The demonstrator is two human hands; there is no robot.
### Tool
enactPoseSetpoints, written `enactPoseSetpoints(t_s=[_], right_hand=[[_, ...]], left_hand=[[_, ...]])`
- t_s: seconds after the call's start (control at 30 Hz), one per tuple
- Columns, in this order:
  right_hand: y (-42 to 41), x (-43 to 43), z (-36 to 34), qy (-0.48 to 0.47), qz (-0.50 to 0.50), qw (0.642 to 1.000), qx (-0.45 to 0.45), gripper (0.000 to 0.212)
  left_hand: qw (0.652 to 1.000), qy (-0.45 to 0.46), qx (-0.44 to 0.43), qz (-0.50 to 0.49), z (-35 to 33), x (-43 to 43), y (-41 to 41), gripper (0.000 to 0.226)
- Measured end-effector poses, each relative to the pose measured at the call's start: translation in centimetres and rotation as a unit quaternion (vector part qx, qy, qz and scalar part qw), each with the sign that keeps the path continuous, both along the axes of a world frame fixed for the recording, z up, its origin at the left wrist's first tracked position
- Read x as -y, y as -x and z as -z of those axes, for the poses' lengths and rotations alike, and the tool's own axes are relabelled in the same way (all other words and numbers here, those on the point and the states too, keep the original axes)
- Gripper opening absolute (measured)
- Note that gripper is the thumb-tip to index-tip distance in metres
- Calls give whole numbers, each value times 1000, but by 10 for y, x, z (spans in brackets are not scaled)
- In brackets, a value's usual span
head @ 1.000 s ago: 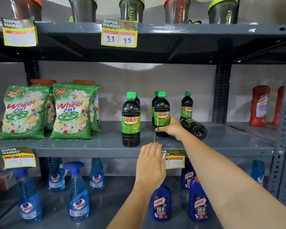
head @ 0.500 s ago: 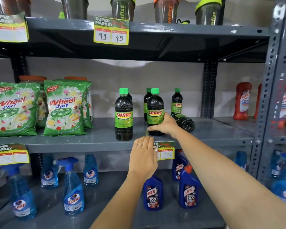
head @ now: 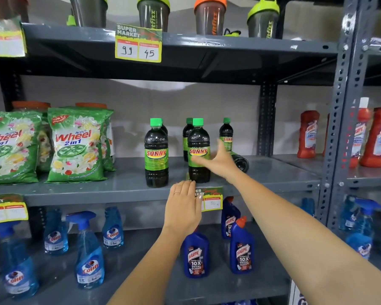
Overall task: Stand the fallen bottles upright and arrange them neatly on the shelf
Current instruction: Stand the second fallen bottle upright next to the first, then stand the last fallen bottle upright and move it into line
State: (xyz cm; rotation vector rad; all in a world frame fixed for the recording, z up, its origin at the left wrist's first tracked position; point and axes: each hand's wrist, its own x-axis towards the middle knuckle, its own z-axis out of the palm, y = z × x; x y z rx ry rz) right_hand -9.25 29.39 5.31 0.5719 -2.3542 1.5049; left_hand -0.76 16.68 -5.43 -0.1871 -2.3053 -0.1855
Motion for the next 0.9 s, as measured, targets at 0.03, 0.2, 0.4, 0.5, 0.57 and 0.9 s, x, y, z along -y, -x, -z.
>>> enactPoseSetpoints(t_s=[0.03, 0.2, 0.4, 0.5, 0.57, 0.9], right_hand=[[0, -7, -5, 44, 21, 998, -39, 106], [21, -55, -28, 70, 196, 968, -140, 40], [64, -92, -27, -148, 219, 964, 32, 56], [78, -88, -32, -180, 169, 963, 105, 79], [81, -79, -34, -201, 133, 959, 151, 87], [92, -80, -16, -10, 98, 974, 204, 56]], left_hand=[[999, -36, -9, 21, 0, -1, -2, 55], [991, -76, -98, 48, -10, -25, -5, 40], [994, 111, 6, -3, -12, -95, 17, 55], [995, 90, 16, -40, -5, -112, 28, 55], [997, 65, 8, -49, -6, -117, 28, 55], [994, 64, 28, -85, -9, -126, 26, 55]])
